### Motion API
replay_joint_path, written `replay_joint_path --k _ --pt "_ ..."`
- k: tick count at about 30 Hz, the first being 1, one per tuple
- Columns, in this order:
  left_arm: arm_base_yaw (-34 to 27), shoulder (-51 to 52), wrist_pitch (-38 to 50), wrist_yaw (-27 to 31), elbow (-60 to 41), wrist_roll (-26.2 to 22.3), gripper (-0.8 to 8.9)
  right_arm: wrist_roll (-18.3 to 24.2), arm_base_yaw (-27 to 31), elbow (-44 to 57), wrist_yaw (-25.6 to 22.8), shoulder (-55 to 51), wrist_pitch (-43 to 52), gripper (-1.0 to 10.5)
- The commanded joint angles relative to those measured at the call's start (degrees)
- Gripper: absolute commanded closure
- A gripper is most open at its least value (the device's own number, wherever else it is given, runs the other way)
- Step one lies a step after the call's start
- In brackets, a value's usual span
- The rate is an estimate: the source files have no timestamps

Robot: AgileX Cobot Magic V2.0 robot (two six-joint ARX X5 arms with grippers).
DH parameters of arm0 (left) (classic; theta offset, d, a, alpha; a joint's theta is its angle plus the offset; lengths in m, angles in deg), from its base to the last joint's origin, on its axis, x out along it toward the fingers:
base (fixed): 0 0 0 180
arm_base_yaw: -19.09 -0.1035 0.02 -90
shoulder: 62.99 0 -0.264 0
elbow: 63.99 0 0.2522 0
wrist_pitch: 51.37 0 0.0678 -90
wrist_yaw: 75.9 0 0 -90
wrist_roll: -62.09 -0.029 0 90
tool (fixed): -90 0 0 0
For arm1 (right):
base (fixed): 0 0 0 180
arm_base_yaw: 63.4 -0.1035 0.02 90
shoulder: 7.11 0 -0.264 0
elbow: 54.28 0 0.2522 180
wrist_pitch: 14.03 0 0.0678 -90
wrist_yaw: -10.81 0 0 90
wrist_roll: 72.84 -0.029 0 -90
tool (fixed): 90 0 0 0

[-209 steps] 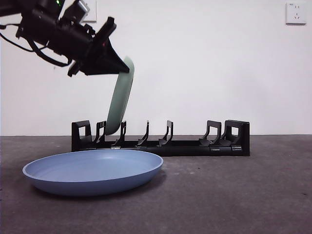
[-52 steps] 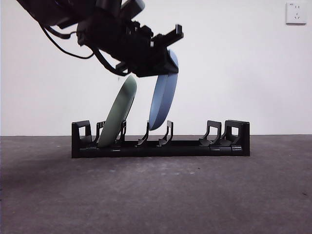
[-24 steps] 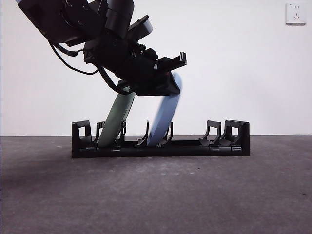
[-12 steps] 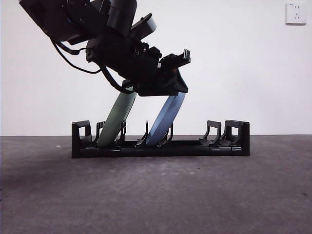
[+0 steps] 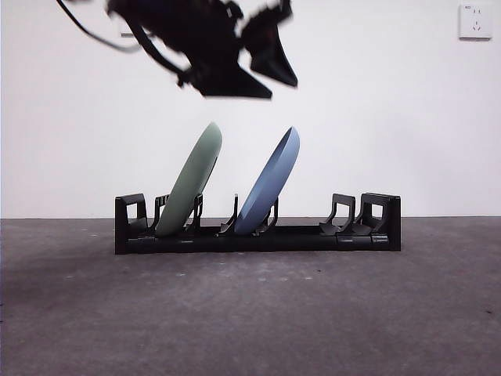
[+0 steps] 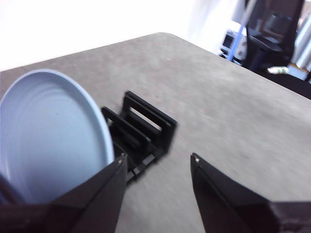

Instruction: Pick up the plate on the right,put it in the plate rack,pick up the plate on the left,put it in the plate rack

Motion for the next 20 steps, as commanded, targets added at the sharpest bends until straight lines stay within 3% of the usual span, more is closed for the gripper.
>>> replay_joint_path --k 1,12,20 --pt "0.9 5.4 -7.0 -0.2 0.1 -0.2 5.91 0.4 0.0 0.4 0.1 0.1 -1.3 6.6" --pt "2.6 32.2 -38.5 -0.2 0.1 -0.3 5.93 1.7 0.0 4.5 4.6 -0.1 -1.3 6.6" --pt "2.6 47.4 -50.6 0.1 0.1 -0.3 5.93 2.6 -0.1 16.9 6.5 -0.6 -1.3 6.6"
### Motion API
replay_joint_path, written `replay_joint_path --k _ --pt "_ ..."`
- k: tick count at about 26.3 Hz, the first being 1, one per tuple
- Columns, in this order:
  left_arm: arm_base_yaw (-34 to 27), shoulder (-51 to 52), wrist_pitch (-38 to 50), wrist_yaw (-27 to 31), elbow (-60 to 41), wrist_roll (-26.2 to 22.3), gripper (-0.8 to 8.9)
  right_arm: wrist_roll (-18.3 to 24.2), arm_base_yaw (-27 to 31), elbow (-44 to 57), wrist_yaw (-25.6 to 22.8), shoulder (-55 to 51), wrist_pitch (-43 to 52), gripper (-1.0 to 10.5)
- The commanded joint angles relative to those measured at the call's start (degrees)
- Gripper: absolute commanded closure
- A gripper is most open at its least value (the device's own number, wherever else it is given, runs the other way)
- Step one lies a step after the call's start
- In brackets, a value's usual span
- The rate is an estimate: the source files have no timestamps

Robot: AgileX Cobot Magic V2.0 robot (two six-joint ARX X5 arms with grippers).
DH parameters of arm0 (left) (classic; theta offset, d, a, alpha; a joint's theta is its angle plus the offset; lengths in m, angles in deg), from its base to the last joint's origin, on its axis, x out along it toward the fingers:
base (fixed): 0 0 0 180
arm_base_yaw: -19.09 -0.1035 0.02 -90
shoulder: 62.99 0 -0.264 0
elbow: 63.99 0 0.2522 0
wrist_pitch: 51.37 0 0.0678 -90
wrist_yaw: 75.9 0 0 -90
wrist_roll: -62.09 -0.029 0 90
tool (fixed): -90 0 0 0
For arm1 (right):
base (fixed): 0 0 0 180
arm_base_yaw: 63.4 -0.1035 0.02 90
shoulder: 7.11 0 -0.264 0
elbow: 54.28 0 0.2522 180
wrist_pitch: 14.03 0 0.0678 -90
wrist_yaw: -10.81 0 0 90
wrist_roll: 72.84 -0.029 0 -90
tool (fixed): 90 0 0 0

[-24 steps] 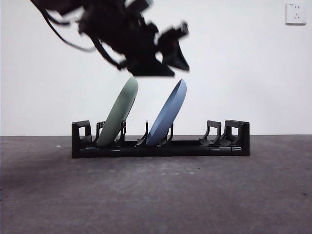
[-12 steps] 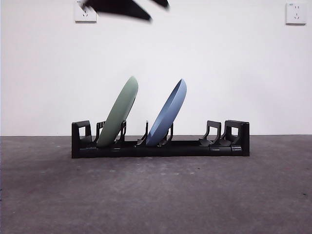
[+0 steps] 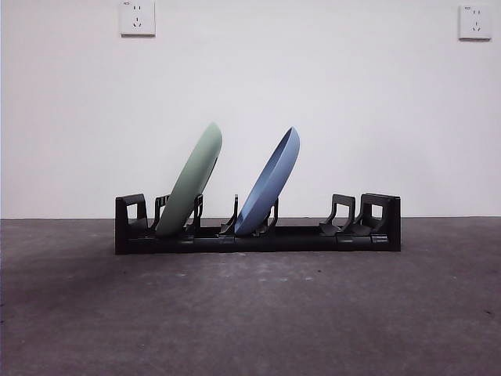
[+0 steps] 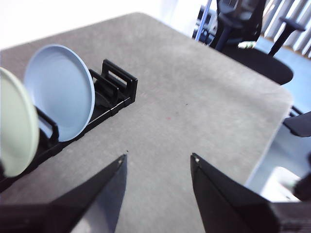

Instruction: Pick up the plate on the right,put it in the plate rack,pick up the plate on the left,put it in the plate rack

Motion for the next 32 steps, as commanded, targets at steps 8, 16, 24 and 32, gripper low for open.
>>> replay_joint_path --k 8,16,24,32 --pt "0.1 6.2 -6.4 0.4 0.1 -0.3 5.93 1.6 -0.1 12.7 0.6 -3.5 0.0 6.7" --pt "0.1 3.2 -5.4 0.3 0.1 -0.3 8.37 2.2 -0.1 12.6 0.7 -5.5 -0.6 9.6" --pt "0.1 3.0 -5.5 0.3 0.1 -0.7 8.18 2.4 -0.1 12.6 0.4 -5.4 -0.5 9.5" --pt "0.1 2.0 -5.5 0.2 0.1 -0.7 8.18 2.6 -0.1 12.6 0.4 -5.4 1.7 9.5"
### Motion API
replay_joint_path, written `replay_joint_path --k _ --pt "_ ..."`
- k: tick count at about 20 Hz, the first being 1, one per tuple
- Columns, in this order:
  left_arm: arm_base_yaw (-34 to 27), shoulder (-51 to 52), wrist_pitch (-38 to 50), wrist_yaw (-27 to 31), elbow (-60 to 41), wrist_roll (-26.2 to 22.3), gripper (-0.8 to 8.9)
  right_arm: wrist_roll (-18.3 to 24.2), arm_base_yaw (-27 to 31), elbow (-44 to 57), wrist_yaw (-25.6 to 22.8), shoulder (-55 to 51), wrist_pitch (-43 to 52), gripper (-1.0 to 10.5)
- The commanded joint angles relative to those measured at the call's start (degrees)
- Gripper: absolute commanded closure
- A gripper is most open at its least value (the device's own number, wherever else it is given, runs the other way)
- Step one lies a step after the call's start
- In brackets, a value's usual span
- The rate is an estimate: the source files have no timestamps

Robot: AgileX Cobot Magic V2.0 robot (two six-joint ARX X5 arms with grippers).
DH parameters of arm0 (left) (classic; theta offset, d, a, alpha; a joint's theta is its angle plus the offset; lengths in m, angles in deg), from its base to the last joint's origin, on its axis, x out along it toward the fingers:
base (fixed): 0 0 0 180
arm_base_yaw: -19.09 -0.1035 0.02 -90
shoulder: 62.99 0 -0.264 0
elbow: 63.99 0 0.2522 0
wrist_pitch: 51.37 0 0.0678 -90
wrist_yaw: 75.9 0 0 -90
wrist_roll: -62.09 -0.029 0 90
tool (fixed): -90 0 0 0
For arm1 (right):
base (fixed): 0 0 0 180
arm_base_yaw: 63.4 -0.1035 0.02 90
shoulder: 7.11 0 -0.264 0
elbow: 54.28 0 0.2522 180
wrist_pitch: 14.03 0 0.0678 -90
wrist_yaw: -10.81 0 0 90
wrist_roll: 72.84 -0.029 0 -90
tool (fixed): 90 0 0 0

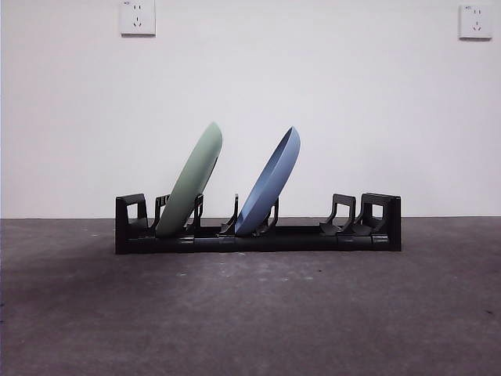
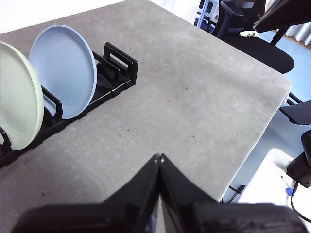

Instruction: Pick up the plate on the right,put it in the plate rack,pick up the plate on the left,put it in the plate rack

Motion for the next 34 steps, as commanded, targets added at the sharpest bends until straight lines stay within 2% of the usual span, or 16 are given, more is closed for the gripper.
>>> replay_joint_path --k 1,4,6,8,10,11,12,13,15,19,24,27,30,34 --pt "0.1 -0.4 0.4 0.0 0.0 -0.6 8.18 0.4 -0.1 0.3 0.0 0.0 0.3 9.5" --pt "0.0 -1.9 0.3 1.0 0.0 -2.1 8.17 0.4 -0.1 0.3 0.0 0.0 0.3 9.5" --pt "-0.6 -2.3 2.3 9.1 0.0 -2.4 8.17 0.4 -0.1 0.3 0.0 0.0 0.3 9.5" --pt "-1.3 -2.2 6.1 19.4 -0.2 -5.1 8.17 0.4 -0.1 0.3 0.0 0.0 0.3 9.5" --pt "-5.3 -1.0 10.7 28.9 -0.5 -9.6 8.17 0.4 -0.1 0.3 0.0 0.0 0.3 9.5" --pt "-8.9 0.0 13.7 29.7 -1.2 -13.1 8.17 0.4 -0.1 0.3 0.0 0.0 0.3 9.5" --pt "-13.1 1.6 17.2 27.8 -2.8 -15.6 8.17 0.4 -0.1 0.3 0.0 0.0 0.3 9.5" --pt "-17.6 3.8 21.0 23.0 -5.3 -16.7 8.17 0.4 -0.1 0.3 0.0 0.0 0.3 9.5" --pt "-26.1 9.2 28.1 14.1 -12.8 -16.8 8.17 0.4 -0.1 0.3 0.0 0.0 0.3 9.5" --pt "-35.8 20.7 36.8 13.1 -30.9 -16.7 8.17 0.4 -0.1 0.3 0.0 0.0 0.3 9.5" --pt "-37.6 33.2 36.9 13.2 -48.9 -16.5 8.17 0.4 -0.1 0.3 0.0 0.0 0.3 9.5" --pt "-37.7 39.3 36.9 13.2 -56.6 -13.6 8.17 0.4 -0.1 0.3 0.0 0.0 0.3 9.5" --pt "-37.7 43.6 36.8 13.2 -61.6 -10.4 8.17 0.4 -0.1 0.3 0.0 0.0 0.3 9.5" --pt "-37.6 43.5 36.8 12.5 -64.5 -7.5 8.17 0.4 -0.1 0.3 -0.5 0.0 0.2 9.5"
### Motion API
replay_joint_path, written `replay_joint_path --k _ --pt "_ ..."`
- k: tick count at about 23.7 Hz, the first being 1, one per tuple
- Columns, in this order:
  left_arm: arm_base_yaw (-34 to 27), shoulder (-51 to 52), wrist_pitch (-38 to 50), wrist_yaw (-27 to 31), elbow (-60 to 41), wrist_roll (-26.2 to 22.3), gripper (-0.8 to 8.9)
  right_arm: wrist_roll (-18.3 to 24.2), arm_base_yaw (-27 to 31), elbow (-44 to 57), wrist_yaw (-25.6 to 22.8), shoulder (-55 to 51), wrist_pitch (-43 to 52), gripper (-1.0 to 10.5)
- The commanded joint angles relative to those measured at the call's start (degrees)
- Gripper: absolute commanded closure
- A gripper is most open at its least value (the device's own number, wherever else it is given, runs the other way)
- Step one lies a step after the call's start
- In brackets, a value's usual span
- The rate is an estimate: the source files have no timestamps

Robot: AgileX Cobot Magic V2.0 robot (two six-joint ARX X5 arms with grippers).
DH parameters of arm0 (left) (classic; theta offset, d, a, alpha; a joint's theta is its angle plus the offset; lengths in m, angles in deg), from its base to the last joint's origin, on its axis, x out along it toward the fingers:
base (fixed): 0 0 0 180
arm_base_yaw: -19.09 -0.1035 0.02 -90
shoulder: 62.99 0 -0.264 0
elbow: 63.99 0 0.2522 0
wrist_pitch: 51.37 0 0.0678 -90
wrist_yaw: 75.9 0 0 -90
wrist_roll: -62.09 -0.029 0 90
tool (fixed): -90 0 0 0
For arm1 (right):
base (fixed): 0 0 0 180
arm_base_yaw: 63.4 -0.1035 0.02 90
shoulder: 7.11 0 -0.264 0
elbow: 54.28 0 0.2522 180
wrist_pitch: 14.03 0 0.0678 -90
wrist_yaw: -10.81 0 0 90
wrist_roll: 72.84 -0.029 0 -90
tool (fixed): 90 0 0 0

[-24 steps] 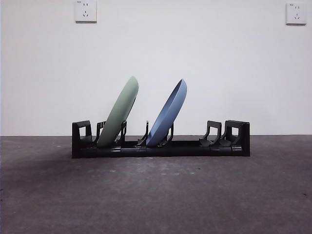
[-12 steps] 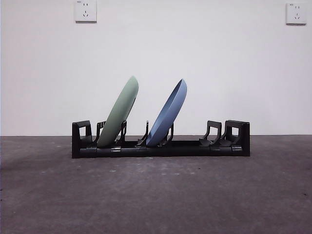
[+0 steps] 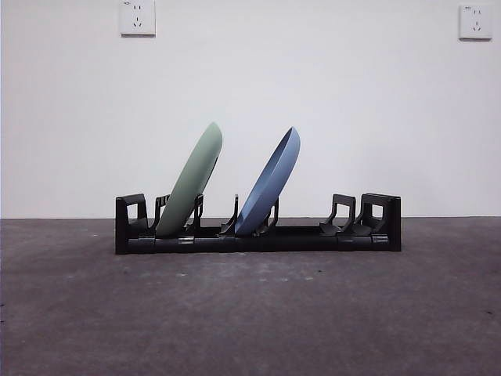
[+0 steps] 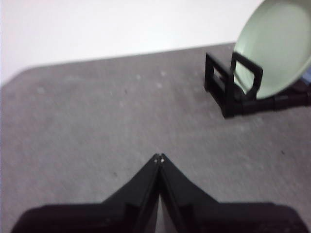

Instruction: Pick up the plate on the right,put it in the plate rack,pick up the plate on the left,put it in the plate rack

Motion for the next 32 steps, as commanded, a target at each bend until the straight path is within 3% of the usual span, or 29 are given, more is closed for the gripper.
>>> replay_joint_path --k 1,14,17,20,23,27,32 --pt "-0.2 0.2 0.8 -1.3 -0.5 2.4 8.17 0.4 -0.1 0.3 -0.5 0.0 0.3 9.5" --pt "-0.2 -1.6 0.5 -1.3 -0.4 3.3 8.17 0.4 -0.1 0.3 -3.4 0.0 1.2 9.5" --pt "-0.2 -2.1 0.5 -1.3 -0.4 3.3 8.17 3.5 1.8 0.3 -8.9 -3.2 6.5 9.5" --pt "-0.2 -2.8 0.5 -1.3 -0.4 3.3 8.17 4.8 5.6 2.2 -7.2 -12.2 17.2 9.5" --pt "-0.2 -3.5 0.5 -1.3 -0.4 3.3 8.17 5.6 11.9 10.1 -5.9 -24.3 31.1 9.5" --pt "-0.2 -3.8 0.5 -1.3 -0.4 3.3 8.17 8.5 18.5 28.4 -20.4 -40.8 37.6 9.5" --pt "-0.2 -3.8 0.5 -1.3 -0.4 3.3 8.17 5.2 22.2 49.7 -18.2 -52.1 49.8 9.5"
